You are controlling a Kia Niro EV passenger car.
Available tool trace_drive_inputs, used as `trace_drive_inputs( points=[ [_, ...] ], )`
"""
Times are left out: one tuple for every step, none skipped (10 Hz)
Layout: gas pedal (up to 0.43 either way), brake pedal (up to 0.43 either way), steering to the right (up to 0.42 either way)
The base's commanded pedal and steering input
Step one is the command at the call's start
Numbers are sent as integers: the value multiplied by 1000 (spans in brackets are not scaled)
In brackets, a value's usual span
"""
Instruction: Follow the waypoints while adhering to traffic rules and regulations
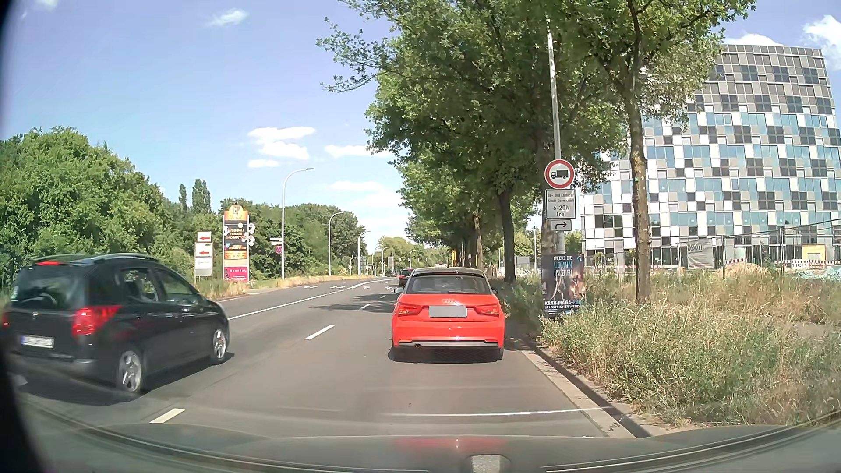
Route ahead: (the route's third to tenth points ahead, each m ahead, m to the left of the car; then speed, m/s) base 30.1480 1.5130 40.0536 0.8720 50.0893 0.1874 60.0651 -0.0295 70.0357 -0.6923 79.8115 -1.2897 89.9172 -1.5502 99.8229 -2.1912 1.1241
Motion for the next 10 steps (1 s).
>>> trace_drive_inputs(
  points=[
    [260,30,-5],
    [260,30,-5],
    [260,30,-5],
    [260,30,-5],
    [260,30,-5],
    [260,30,-5],
    [260,30,-5],
    [228,30,-5],
    [177,30,-5],
    [118,30,-5]
  ],
)
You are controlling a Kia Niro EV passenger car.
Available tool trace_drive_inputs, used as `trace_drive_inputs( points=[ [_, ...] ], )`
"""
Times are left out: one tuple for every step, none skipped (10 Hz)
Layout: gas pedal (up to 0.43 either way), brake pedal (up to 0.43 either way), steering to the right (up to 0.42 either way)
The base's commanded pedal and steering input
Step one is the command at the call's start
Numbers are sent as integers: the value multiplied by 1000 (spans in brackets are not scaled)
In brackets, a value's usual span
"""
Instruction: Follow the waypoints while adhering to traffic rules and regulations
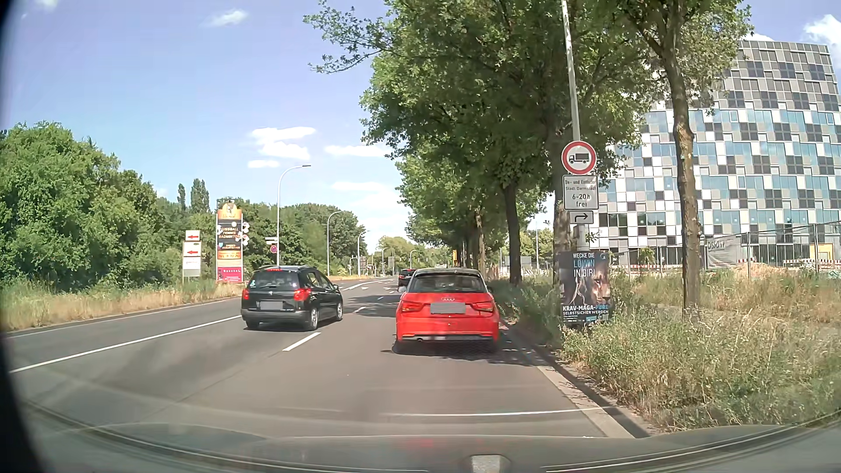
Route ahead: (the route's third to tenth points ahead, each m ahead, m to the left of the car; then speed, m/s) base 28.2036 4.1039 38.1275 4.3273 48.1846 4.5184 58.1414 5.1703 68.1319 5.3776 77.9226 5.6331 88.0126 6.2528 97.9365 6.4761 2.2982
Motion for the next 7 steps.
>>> trace_drive_inputs(
  points=[
    [79,30,-5],
    [28,30,-5],
    [8,30,-6],
    [0,30,-6],
    [0,30,-10],
    [0,30,-14],
    [0,30,-19]
  ],
)
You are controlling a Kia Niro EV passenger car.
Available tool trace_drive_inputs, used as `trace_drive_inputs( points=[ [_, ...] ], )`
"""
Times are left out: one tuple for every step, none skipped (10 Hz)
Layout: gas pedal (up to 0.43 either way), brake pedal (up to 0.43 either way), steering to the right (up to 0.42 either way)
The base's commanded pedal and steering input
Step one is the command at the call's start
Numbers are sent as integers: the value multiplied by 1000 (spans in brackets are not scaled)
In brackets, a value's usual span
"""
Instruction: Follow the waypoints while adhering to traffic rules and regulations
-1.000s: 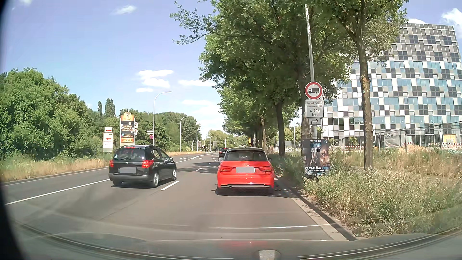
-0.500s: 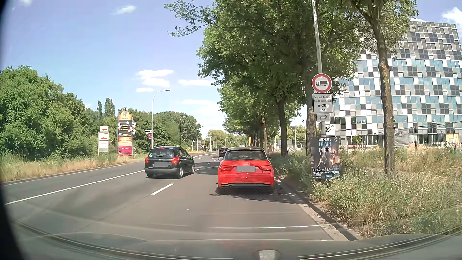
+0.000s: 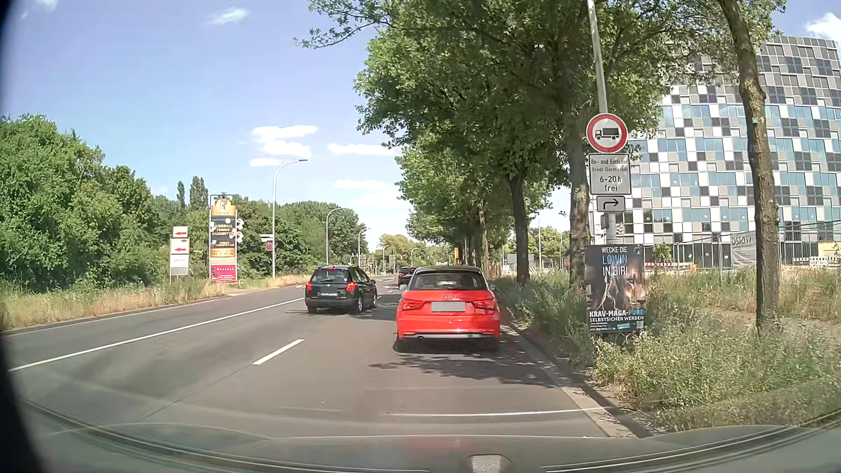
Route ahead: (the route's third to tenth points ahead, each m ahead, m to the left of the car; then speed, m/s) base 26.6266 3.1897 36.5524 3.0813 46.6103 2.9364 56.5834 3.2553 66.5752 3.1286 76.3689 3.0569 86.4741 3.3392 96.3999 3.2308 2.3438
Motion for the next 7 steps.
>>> trace_drive_inputs(
  points=[
    [0,30,-23],
    [0,30,-25],
    [0,30,-26],
    [0,30,-26],
    [0,30,-26],
    [0,30,-26],
    [0,30,-24]
  ],
)
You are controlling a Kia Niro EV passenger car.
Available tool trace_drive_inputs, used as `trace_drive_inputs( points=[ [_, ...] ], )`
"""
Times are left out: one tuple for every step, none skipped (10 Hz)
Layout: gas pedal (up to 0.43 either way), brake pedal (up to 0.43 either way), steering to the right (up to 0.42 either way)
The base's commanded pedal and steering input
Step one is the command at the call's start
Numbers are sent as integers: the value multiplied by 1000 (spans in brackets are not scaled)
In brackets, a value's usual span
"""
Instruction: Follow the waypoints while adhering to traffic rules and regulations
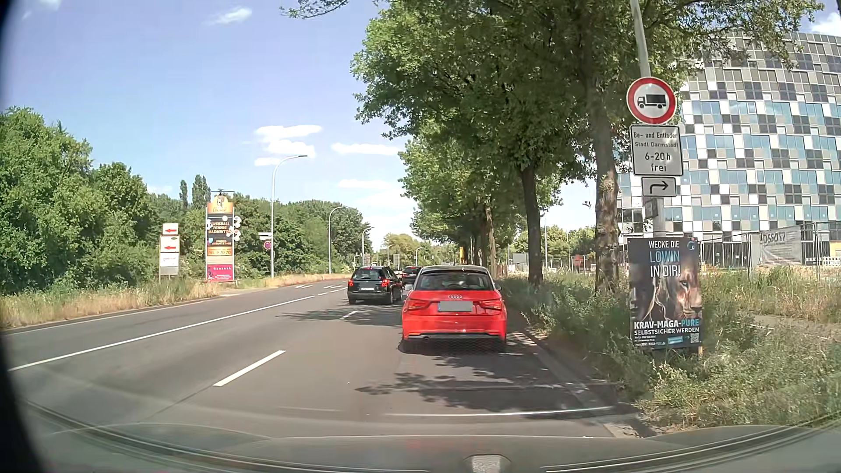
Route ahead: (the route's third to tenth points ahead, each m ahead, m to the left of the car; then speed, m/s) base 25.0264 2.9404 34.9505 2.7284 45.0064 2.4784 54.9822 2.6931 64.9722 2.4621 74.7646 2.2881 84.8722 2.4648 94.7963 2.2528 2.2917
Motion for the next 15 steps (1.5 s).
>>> trace_drive_inputs(
  points=[
    [0,30,-22],
    [0,30,-21],
    [0,30,-21],
    [0,30,-21],
    [0,30,-19],
    [0,30,-15],
    [0,30,-10],
    [0,30,-7],
    [0,30,-4],
    [0,30,-3],
    [0,30,0],
    [0,30,3],
    [0,30,3],
    [0,30,3],
    [0,30,3]
  ],
)
